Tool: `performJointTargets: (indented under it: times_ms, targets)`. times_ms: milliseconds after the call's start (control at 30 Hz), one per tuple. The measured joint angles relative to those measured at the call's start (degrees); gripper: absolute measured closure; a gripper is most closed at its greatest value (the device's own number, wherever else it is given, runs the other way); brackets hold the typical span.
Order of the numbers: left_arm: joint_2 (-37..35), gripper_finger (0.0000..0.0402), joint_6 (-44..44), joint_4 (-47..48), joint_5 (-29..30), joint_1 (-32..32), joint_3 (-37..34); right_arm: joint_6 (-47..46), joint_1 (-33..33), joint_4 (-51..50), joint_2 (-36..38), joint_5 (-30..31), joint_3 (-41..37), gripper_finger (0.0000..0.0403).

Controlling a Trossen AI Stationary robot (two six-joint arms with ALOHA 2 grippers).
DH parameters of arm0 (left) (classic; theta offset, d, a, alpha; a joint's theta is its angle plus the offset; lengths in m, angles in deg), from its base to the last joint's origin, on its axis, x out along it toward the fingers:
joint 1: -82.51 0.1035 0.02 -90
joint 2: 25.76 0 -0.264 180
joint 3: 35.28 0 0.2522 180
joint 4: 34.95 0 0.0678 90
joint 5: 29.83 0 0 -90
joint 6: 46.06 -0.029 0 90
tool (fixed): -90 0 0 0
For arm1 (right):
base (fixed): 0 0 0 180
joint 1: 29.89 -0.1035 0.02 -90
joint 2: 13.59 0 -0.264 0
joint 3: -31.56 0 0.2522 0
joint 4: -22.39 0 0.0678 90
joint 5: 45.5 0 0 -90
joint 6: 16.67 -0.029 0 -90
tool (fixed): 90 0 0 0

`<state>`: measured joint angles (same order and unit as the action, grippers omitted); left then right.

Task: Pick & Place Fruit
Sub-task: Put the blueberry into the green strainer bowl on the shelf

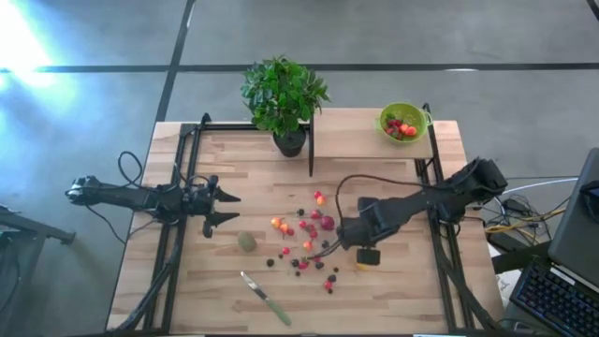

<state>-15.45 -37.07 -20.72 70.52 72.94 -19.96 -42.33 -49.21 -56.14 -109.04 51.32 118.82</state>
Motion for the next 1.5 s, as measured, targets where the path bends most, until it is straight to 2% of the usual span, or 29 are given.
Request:
performJointTargets:
  times_ms: [167,433,767,1000,1500]
  targets:
    - [0.0,0.0172,0.0,0.0,0.0,0.0,0.0,-2.1,-0.9,4.3,0.7,2.1,-3.2,0.0302]
    - [0.0,0.0172,0.0,0.0,0.0,0.0,0.0,-4.0,-0.9,14.2,2.0,2.2,-12.2,0.0204]
    - [0.0,0.0172,0.0,0.0,0.0,0.0,0.0,-4.0,-0.9,24.6,2.0,0.4,-19.3,0.0137]
    - [0.0,0.0172,0.0,0.0,0.0,0.0,0.0,-4.0,-0.9,29.6,2.0,0.7,-22.6,0.0132]
    - [0.0,0.0172,0.0,0.0,0.0,0.0,0.0,-4.0,-0.2,35.8,2.1,0.6,-27.2,0.0218]
